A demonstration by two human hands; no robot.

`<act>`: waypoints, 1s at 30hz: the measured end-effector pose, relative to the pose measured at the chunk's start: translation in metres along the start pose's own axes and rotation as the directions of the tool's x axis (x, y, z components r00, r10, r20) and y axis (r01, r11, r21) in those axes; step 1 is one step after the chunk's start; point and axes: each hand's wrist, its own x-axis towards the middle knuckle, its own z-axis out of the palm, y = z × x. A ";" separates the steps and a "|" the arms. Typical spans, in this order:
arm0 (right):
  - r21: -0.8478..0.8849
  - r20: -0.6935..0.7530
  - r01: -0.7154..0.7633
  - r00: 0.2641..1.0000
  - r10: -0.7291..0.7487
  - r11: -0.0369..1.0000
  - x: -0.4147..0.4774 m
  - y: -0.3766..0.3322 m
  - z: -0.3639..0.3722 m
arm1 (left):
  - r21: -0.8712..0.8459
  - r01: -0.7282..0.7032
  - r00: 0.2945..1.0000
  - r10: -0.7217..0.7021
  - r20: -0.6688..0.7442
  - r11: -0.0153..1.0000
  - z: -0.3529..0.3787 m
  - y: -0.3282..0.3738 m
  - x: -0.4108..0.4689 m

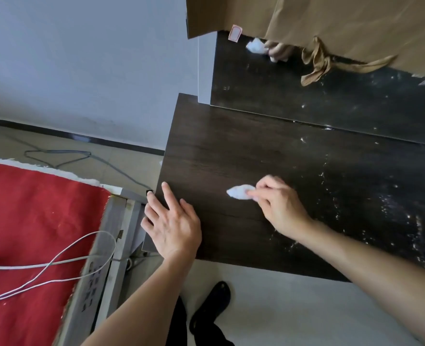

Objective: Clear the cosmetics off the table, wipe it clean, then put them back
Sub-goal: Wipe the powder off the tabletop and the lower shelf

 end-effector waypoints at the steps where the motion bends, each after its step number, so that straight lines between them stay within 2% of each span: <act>1: 0.020 0.087 0.062 0.994 -0.064 0.998 -0.019 -0.006 -0.003 | 0.001 0.002 1.000 -0.002 0.004 1.000 -0.001 0.001 0.000; 3: 0.016 0.152 0.110 0.982 -0.111 0.994 -0.010 0.002 -0.015 | 0.009 0.005 1.000 -0.005 0.004 1.000 -0.001 0.001 0.000; 4: -0.028 0.089 0.078 0.993 -0.075 0.997 0.014 0.014 -0.021 | 0.005 0.007 1.000 -0.007 0.000 1.000 0.000 0.001 0.000; 5: -0.075 -0.030 0.000 1.000 -0.002 0.997 0.045 0.027 -0.025 | 0.002 0.010 1.000 -0.010 -0.006 1.000 0.001 0.001 0.001; 7: -0.084 -0.214 -0.246 0.951 0.224 0.966 0.102 0.052 -0.033 | 0.011 0.009 1.000 -0.009 -0.017 1.000 0.001 0.001 0.001; 8: -0.060 -0.247 -0.352 0.912 0.328 0.934 0.117 0.058 -0.032 | 0.016 0.005 1.000 -0.005 -0.019 1.000 0.002 0.000 0.001; 9: -0.046 -0.256 -0.397 0.891 0.374 0.916 0.120 0.056 -0.026 | 0.018 0.002 1.000 -0.002 -0.021 1.000 0.002 0.000 0.001; 10: -0.053 -0.246 -0.376 0.903 0.353 0.925 0.111 0.049 -0.016 | 0.019 0.001 1.000 -0.001 -0.025 1.000 0.003 -0.001 0.001; 12: -0.047 -0.197 -0.191 0.964 0.178 0.981 0.060 0.023 0.002 | 0.014 -0.002 1.000 0.002 -0.019 1.000 0.003 -0.002 0.001; 14: 0.025 -0.043 -0.024 0.999 0.025 0.999 -0.012 -0.009 0.010 | 0.011 0.002 1.000 -0.001 -0.011 1.000 0.002 -0.001 0.001; 17: 0.076 0.175 0.134 0.974 -0.146 0.988 -0.063 -0.025 -0.003 | 0.008 -0.002 1.000 0.002 -0.008 1.000 0.001 0.000 -0.001; 18: 0.047 0.161 0.121 0.979 -0.127 0.992 -0.048 -0.014 -0.009 | 0.007 -0.006 1.000 0.006 -0.012 1.000 0.002 -0.001 0.000; 20: -0.050 -0.049 -0.019 0.999 0.017 0.999 0.006 0.016 -0.022 | 0.001 -0.003 1.000 0.003 -0.022 1.000 0.003 -0.001 0.001; 22: -0.100 -0.202 -0.241 0.955 0.218 0.965 0.062 0.051 -0.036 | 0.007 -0.002 1.000 0.002 -0.030 1.000 0.004 -0.001 0.001; 24: -0.074 -0.223 -0.411 0.895 0.387 0.909 0.081 0.070 -0.035 | 0.014 -0.014 0.999 0.015 -0.031 1.000 0.005 -0.002 0.001; 26: -0.091 -0.225 -0.398 0.901 0.370 0.913 0.060 0.056 -0.019 | 0.016 -0.019 0.999 0.019 -0.036 1.000 0.006 -0.003 0.002; 28: -0.050 -0.225 -0.247 0.947 0.230 0.968 0.003 0.027 -0.002 | -0.002 -0.021 0.999 0.021 -0.036 1.000 0.007 -0.005 0.002; 30: 0.005 -0.136 -0.134 0.982 0.134 0.991 -0.068 -0.004 0.010 | -0.013 -0.027 0.999 0.027 -0.029 1.000 0.006 -0.005 0.002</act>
